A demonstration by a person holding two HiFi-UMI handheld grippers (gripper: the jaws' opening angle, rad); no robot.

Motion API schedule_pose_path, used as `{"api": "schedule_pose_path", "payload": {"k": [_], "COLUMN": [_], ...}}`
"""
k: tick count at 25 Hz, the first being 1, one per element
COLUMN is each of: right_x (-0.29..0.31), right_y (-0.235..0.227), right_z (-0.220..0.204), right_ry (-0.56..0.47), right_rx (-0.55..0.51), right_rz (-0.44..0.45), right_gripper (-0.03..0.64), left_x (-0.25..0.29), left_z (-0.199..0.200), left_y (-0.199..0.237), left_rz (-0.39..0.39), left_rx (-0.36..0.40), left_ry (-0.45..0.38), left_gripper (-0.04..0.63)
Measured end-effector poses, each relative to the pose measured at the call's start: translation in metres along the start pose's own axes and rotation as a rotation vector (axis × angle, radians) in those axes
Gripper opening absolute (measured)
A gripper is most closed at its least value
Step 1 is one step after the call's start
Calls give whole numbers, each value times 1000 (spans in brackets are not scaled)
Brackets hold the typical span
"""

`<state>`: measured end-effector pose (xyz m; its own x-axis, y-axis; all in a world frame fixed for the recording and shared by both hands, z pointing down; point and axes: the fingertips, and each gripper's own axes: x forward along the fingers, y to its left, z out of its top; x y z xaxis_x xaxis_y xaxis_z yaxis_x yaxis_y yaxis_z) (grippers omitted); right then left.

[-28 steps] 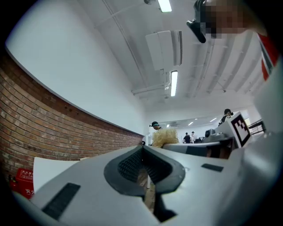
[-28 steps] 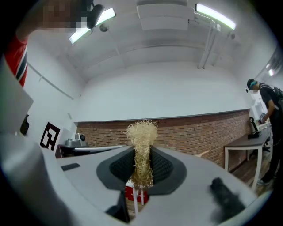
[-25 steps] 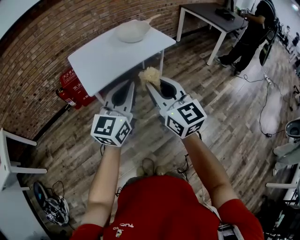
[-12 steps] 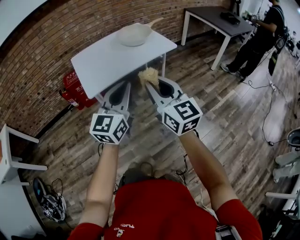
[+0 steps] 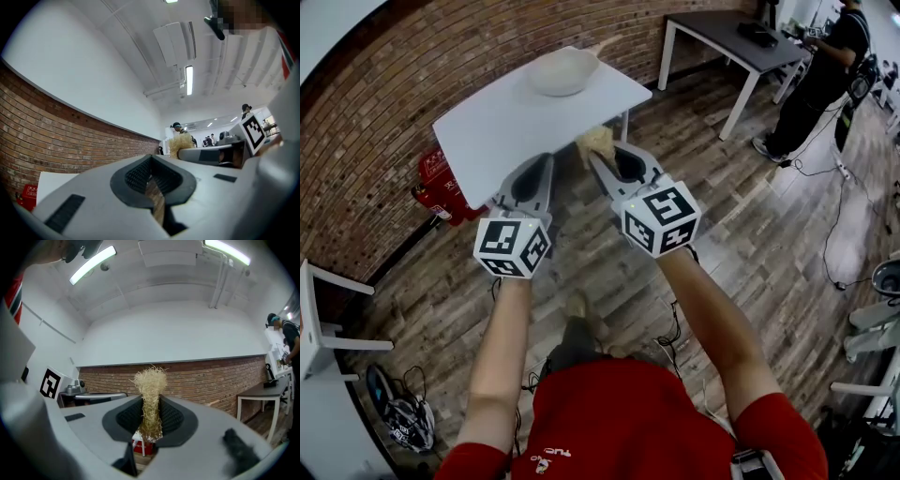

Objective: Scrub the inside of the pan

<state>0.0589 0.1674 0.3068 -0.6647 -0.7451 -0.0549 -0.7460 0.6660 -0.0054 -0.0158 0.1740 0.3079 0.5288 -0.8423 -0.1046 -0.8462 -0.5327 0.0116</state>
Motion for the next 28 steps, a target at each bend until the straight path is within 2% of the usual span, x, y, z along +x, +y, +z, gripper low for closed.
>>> {"api": "schedule_pose_path", "payload": {"k": [15,23,28], "right_x": [150,220,253], "right_y": [-55,-87,-106], "right_z": [-23,-32,-37], "right_ry": [42,61,70], "right_rx": [-7,-44,-46], "right_rz": [-51,-77,-106], "right_gripper": [87,87,87], "left_x": [97,141,168], "left_z": [-11,-21,-27], "left_y": [137,204,233], "left_rz": [-25,-45,-69], "left_rx": [-34,-23,-34], "left_ry": [-29,-22,-17], "left_gripper": [14,14,14]}}
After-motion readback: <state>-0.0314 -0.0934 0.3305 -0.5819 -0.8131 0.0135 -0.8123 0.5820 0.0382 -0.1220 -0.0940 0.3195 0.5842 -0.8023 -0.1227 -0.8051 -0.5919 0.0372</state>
